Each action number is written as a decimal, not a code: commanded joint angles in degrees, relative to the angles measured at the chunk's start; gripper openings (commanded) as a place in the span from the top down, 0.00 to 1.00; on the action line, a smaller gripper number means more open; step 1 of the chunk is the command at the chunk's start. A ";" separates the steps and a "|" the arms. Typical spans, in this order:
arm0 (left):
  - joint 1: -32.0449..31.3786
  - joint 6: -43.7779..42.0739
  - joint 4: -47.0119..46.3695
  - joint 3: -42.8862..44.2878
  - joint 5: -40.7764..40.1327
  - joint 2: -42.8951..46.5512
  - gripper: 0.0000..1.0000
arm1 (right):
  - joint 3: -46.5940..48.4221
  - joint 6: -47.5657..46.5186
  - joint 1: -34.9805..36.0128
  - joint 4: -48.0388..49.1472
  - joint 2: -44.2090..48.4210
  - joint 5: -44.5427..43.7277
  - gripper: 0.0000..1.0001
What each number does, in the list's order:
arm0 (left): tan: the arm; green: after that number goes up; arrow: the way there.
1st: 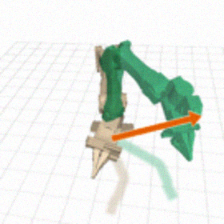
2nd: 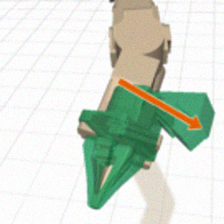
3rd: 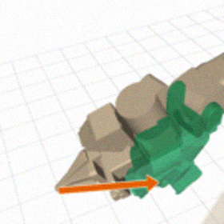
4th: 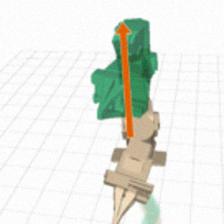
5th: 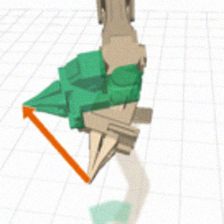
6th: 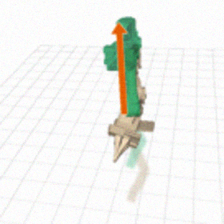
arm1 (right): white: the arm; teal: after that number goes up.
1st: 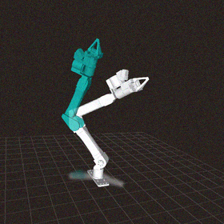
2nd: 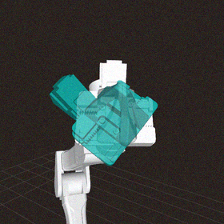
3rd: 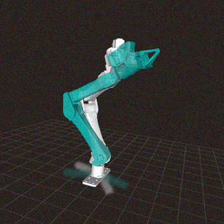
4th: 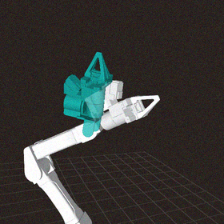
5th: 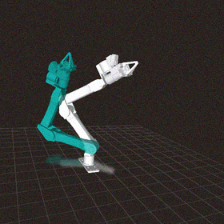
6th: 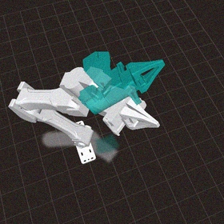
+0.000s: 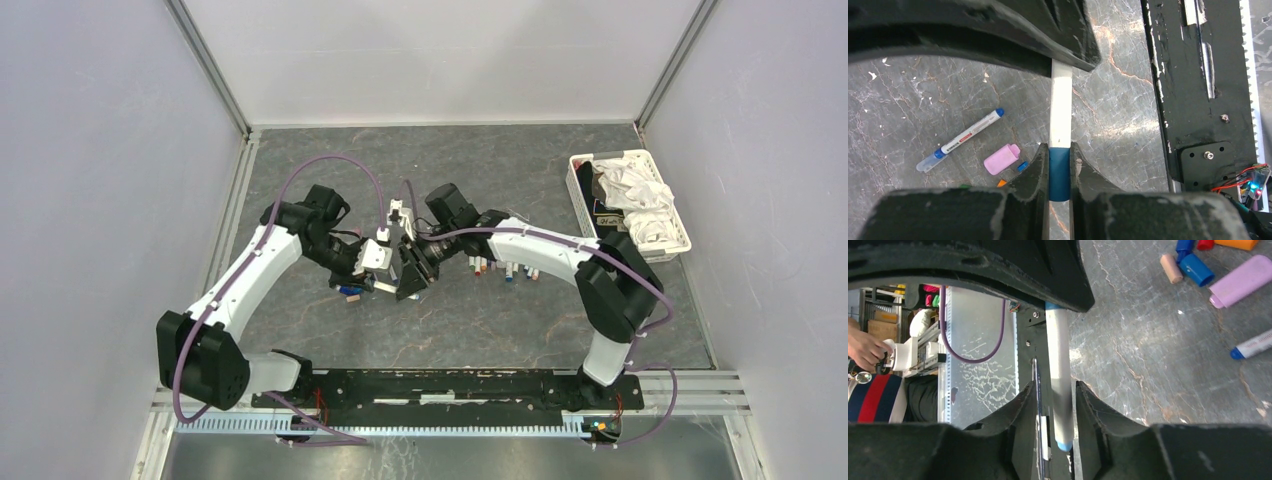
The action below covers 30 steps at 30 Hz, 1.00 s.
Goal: Open the pen caps
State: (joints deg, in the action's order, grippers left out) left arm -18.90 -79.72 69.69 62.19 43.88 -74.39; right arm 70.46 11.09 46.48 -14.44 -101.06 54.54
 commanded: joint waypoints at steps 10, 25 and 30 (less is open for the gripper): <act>-0.35 -1.00 1.56 2.93 -0.46 0.29 0.98 | 3.64 3.52 1.64 5.36 -3.88 2.62 0.92; 9.28 -7.77 -5.04 3.19 -22.15 -2.72 0.98 | -7.33 -7.66 -3.64 -9.08 1.52 -10.72 1.00; 10.19 -3.19 -10.94 -0.40 -18.91 -4.40 0.98 | -8.71 -4.75 -5.53 -7.19 3.38 -22.22 1.00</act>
State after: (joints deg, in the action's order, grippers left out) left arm -8.80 -84.31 63.83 63.37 25.06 -78.15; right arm 61.82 6.11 41.80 -21.08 -100.33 43.55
